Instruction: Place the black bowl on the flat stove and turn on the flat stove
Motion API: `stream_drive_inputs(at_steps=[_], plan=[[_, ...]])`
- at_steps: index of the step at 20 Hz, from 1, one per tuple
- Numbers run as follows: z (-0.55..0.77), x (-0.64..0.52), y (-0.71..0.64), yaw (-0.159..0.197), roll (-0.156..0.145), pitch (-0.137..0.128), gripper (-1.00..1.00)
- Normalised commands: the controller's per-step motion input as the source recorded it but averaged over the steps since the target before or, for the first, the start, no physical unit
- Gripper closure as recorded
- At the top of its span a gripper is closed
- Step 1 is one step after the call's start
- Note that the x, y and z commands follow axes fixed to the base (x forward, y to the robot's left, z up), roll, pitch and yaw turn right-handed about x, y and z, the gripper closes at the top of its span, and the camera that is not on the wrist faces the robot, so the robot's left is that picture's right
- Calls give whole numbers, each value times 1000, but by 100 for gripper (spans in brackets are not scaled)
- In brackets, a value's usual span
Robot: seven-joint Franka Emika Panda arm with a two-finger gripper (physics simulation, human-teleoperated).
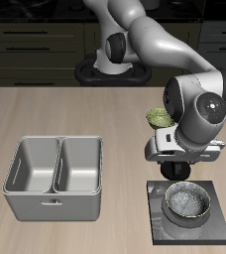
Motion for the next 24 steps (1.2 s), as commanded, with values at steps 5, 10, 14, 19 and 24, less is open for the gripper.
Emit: stream_drive_inputs(at_steps=[5, 10, 14, 19, 24], plan=[[-162, -55, 20, -2, -7, 27, -100], [-171, -62, 2, -8, 2, 42, -100], [-250, -77, 66, 15, 10, 36, -100], [-242, -38, 11, -7, 10, 45, -100], [-210, -67, -26, -41, 26, 54, -100]])
